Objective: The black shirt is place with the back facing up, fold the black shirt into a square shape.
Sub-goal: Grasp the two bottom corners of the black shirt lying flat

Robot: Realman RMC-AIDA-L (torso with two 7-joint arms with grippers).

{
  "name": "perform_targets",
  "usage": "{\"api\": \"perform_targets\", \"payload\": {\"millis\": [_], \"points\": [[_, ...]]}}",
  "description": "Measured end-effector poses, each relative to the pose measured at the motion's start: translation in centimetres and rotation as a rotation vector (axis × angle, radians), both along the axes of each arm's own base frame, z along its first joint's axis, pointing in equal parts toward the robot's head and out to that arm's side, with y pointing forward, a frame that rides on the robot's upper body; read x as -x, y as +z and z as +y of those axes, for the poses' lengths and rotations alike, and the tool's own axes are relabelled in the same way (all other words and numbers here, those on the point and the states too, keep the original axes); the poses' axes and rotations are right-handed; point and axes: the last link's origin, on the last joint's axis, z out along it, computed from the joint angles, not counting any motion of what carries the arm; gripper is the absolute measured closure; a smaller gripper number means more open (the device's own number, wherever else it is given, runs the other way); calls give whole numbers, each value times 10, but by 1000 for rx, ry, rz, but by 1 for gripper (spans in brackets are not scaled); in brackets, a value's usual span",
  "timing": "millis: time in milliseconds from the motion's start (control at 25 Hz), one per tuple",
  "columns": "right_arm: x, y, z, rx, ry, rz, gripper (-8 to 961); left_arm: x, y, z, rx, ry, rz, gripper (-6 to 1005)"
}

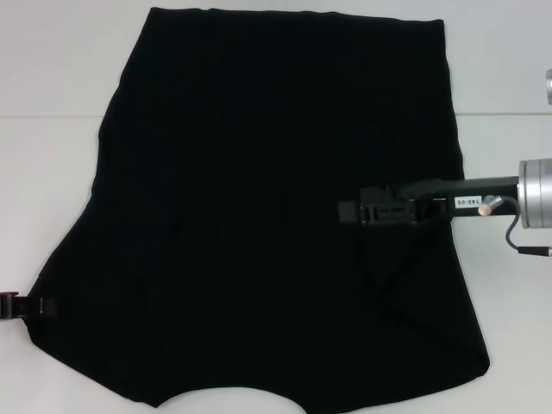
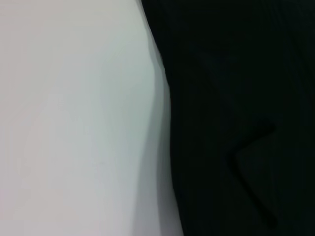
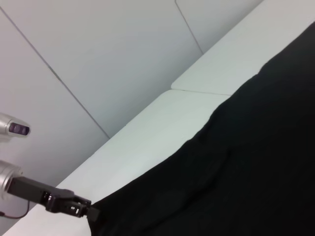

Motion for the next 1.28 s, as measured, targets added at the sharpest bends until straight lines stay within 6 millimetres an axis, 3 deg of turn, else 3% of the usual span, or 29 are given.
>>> {"api": "perform_targets", "payload": {"millis": [320,440,640,880,1280], "points": [[-26,20,-13,34,-67,-3,102,0,-1,2,-7,0,3,703],[-46,33,-21,45,-126,-25,102,-1,-2,2,-5,-1,-1,900],[-78,52,-38,83,-252,-82,102,-4,-6,2,0,-10,-17,975],[-100,63,-54,131,-345,-149,103,-9,-10,4,-7,-29,-70,970],[-113,65,-68,194,-366,-224,103,-13,-15,6,-6,-39,-93,960]]}}
